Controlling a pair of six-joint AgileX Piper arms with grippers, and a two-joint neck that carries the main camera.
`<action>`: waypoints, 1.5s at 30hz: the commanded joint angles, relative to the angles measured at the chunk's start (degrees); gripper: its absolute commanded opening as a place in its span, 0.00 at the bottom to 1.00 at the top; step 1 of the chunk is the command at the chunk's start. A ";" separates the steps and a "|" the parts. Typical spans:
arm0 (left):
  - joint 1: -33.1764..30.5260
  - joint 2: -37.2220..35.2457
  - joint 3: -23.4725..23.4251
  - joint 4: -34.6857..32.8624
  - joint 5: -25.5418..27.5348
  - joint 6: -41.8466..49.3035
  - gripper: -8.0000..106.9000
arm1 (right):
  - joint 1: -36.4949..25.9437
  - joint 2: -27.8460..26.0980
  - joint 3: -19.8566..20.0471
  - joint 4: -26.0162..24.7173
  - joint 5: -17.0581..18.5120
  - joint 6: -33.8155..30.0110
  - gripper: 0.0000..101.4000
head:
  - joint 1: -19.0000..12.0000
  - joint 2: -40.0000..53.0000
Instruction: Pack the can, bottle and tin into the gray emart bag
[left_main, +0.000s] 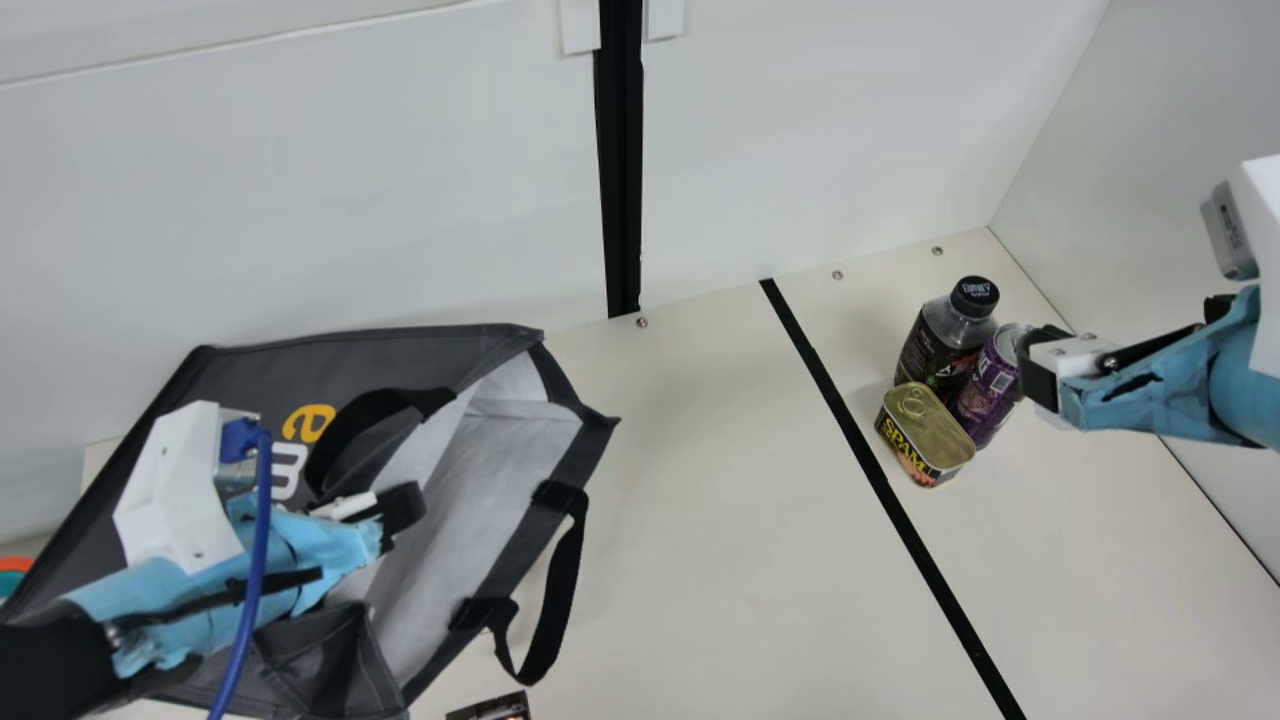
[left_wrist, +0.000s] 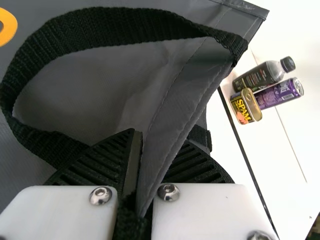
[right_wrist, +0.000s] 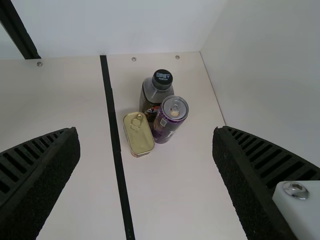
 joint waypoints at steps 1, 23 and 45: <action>0.61 0.19 -0.12 -0.28 0.03 0.28 0.16 | 0.00 0.00 0.00 0.00 0.00 0.00 0.90 | -1.30 -0.14; 2.62 0.93 -0.88 -0.66 -0.34 1.21 0.16 | 0.00 0.00 0.00 0.00 0.00 0.00 0.90 | -1.30 -0.14; 2.62 0.93 -0.88 -0.66 -0.34 1.21 0.16 | 0.00 0.00 0.00 0.00 0.00 0.00 0.90 | -1.30 -0.14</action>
